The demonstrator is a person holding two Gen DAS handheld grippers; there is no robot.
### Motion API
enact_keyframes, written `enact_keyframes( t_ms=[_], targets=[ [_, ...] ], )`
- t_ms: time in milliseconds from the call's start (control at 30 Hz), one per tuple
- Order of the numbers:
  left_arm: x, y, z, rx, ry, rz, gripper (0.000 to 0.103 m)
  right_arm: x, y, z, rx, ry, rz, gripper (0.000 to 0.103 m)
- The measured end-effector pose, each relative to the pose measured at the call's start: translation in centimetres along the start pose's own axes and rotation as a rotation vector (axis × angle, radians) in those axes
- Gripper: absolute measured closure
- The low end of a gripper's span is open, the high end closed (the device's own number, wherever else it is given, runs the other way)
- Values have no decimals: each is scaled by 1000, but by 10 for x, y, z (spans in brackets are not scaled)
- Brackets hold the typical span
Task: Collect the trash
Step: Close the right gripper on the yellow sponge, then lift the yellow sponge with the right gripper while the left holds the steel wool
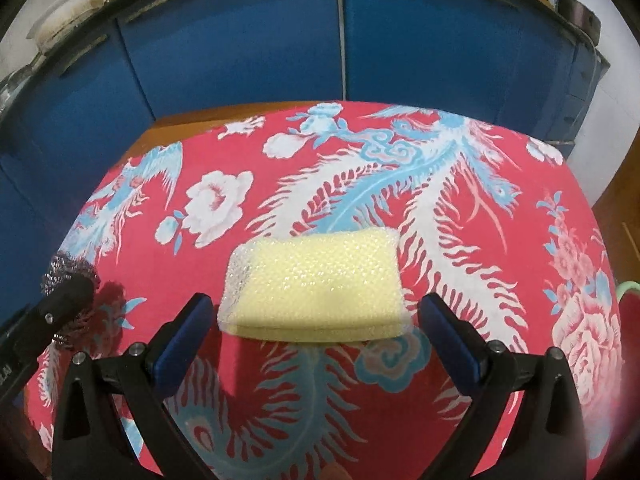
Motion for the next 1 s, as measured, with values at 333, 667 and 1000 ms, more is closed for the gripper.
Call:
enact_keyframes(
  t_ms=[333, 667, 1000],
  targets=[
    [-2, -3, 4, -8, -18, -11, 65, -1, 9, 7, 15, -17, 21, 25],
    [-5, 4, 21, -38, -47, -8, 65, -7, 36, 24, 44, -35, 59, 52],
    [-7, 9, 27, -50, -57, -4, 65, -8, 30, 26, 96, -126, 26, 26]
  ],
)
Point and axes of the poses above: each gripper's, at about its wrist camera, not at the fingertips, and y roughly against the way its jaws point, z to its right, x to its top, the point moved 4 cm from there along -y, roughly the way its jaws point, and after that the axes turned 5 degrees about x, right-handed, at the moved point
